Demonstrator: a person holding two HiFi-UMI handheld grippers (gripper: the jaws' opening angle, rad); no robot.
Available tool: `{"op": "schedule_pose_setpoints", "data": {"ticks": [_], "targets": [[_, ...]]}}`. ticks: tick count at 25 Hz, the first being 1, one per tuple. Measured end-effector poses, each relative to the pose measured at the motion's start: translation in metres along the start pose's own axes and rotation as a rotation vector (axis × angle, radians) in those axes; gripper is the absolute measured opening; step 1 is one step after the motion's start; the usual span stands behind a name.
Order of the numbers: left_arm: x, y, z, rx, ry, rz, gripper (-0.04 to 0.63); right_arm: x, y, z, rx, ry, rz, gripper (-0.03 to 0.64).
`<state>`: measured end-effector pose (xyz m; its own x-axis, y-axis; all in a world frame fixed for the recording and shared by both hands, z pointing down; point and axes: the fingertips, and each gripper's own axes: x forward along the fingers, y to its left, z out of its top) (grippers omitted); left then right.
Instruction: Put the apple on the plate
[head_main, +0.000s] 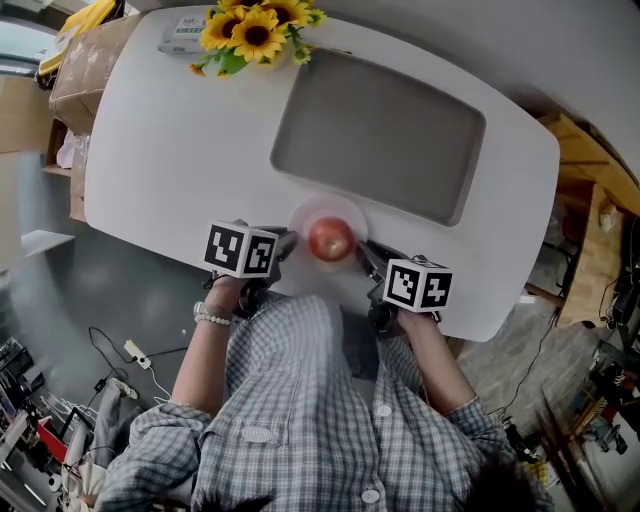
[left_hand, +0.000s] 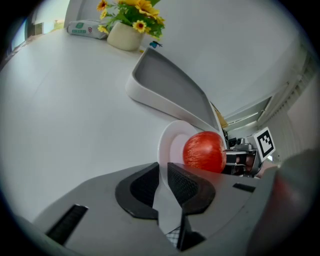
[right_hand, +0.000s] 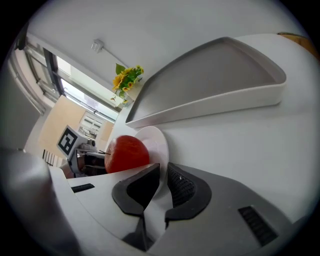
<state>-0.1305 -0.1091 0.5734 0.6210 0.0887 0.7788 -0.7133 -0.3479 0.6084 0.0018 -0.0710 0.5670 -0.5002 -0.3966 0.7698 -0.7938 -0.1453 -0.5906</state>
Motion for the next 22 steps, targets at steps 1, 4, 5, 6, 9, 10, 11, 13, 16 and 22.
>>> {"op": "schedule_pose_setpoints", "data": {"ticks": [1,4,5,6,9,10,11,13,16,22], "targets": [[0.0,0.0,0.0,-0.005,0.004,0.003,0.058,-0.001,0.0,0.001,0.012,0.0,-0.001,0.058],[-0.001,-0.001,-0.002,-0.022,0.018,0.013,0.057,-0.004,0.002,0.002,0.054,0.001,0.001,0.051],[-0.002,-0.002,-0.003,-0.031,0.023,0.013,0.055,-0.005,0.003,0.002,0.062,0.004,0.003,0.049],[-0.003,-0.003,-0.005,-0.043,0.028,0.009,0.054,-0.007,0.004,0.001,0.064,0.008,0.004,0.048],[-0.009,-0.009,-0.007,-0.088,0.035,-0.019,0.049,-0.013,0.007,-0.001,0.075,0.017,0.01,0.048],[-0.011,-0.011,-0.006,-0.098,0.035,-0.026,0.049,-0.015,0.008,-0.001,0.083,0.017,0.013,0.048],[-0.014,-0.013,-0.005,-0.104,0.034,-0.03,0.048,-0.017,0.009,0.0,0.092,0.017,0.016,0.048],[-0.019,-0.017,-0.001,-0.104,0.032,-0.032,0.046,-0.021,0.013,0.001,0.106,0.015,0.023,0.048],[-0.028,-0.023,0.007,-0.104,0.015,-0.044,0.046,-0.028,0.019,0.007,0.135,0.007,0.043,0.048],[-0.042,-0.038,0.037,-0.115,-0.049,-0.101,0.043,-0.045,0.028,0.03,0.162,-0.035,0.072,0.048]]}}
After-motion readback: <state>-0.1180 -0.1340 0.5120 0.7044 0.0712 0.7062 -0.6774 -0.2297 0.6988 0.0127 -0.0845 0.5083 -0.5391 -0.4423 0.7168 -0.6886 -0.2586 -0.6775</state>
